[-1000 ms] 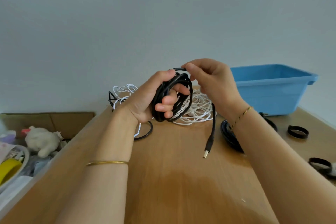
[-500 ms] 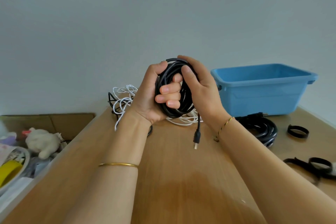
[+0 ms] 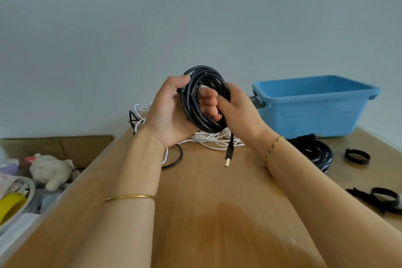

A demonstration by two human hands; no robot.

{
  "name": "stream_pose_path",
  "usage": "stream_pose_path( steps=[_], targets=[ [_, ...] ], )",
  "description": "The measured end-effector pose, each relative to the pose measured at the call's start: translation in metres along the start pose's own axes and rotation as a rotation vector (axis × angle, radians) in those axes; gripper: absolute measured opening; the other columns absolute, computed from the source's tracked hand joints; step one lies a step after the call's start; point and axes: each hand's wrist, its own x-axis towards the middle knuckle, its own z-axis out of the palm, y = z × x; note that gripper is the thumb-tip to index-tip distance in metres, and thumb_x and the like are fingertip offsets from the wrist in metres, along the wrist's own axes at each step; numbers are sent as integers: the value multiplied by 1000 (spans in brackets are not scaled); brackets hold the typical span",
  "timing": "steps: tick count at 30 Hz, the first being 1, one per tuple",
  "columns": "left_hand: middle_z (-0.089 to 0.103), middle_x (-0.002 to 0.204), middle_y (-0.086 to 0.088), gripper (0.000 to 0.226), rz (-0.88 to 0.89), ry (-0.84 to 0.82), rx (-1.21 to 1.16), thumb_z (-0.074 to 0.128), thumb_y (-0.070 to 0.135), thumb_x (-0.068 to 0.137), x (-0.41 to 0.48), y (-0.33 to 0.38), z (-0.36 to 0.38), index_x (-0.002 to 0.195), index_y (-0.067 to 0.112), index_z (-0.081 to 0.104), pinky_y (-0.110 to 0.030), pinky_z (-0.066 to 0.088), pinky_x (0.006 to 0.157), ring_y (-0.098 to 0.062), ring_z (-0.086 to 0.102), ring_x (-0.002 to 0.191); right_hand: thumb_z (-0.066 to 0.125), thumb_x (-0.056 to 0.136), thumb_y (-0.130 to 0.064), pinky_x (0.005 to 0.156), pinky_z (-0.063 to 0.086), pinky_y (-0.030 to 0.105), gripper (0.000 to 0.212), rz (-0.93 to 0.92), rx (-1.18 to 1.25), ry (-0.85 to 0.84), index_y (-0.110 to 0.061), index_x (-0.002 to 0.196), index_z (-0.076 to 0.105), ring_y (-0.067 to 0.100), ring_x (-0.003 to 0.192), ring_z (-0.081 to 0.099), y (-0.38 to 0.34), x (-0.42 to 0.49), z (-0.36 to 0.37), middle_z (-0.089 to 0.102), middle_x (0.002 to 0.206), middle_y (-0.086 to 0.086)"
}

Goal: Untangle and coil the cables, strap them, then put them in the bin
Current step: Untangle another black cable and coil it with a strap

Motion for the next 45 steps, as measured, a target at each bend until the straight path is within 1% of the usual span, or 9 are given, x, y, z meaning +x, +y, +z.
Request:
stream_pose_path(
  steps=[7, 14, 19, 23, 30, 33, 39, 43, 45],
  targets=[
    [69, 92, -13, 50, -63, 106, 352, 57, 48, 81, -12, 13, -22, 103, 5, 68, -39, 53, 86, -27, 64, 90, 42, 95, -8, 58, 39, 21, 6, -92, -418, -151, -7, 97, 47, 10, 61, 47, -5, 1, -10, 51, 71, -3],
    [47, 58, 0, 52, 74, 257, 485, 62, 43, 74, -2, 2, -2, 102, -1, 57, -32, 53, 59, -14, 49, 50, 39, 98, -8, 68, 39, 36, 20, -191, -592, -158, -2, 116, 45, 27, 76, 53, -7, -3, -7, 57, 86, 11],
    [29, 56, 3, 28, 228, 293, 448, 61, 36, 83, 7, -8, 1, 77, 10, 55, -29, 53, 60, -10, 32, 45, 49, 94, -11, 63, 53, 34, 20, -12, -331, -3, -14, 113, 48, 14, 66, 60, -4, -2, -4, 59, 81, 1],
    [36, 55, 3, 24, 300, 409, 464, 56, 28, 95, 12, -13, 0, 88, 5, 51, -24, 50, 56, -8, 32, 43, 56, 87, -6, 63, 52, 27, 14, 122, -217, 33, -4, 100, 61, 10, 64, 61, -1, 0, -7, 66, 82, 10],
    [56, 60, -4, 39, -14, 341, 196, 52, 44, 93, 4, -4, -2, 79, 9, 60, -21, 49, 49, -13, 52, 50, 49, 89, -4, 56, 36, 26, 10, 102, -364, -37, -3, 80, 54, 14, 57, 46, 2, 0, -8, 50, 63, 4],
    [53, 59, -3, 40, -72, 384, 236, 53, 48, 92, 2, -4, -4, 76, 11, 58, -19, 46, 44, -11, 50, 44, 48, 91, -5, 51, 38, 19, 9, 96, -428, -105, -8, 84, 52, 10, 54, 47, 3, 1, -9, 51, 64, -2],
    [43, 49, 4, 36, 116, 566, 475, 51, 34, 95, 13, -14, 1, 66, 14, 45, -22, 43, 45, -11, 36, 42, 51, 91, -5, 52, 44, 11, 11, 143, -303, -85, -7, 100, 56, 3, 54, 55, 3, 0, -9, 59, 73, 1],
    [43, 45, 8, 33, 210, 614, 564, 55, 33, 94, 15, -16, 0, 71, 13, 43, -21, 40, 44, -8, 35, 36, 55, 95, -21, 72, 56, 30, 18, 204, -5, -141, -9, 105, 63, 12, 74, 63, -2, -3, -9, 64, 86, 8],
    [42, 45, 7, 32, 227, 620, 576, 56, 32, 94, 16, -18, 1, 73, 12, 42, -20, 38, 40, -7, 35, 34, 47, 99, -26, 66, 56, 33, 21, 145, -33, -113, -14, 106, 62, 12, 68, 59, 0, -4, -5, 62, 85, 8]
  ],
)
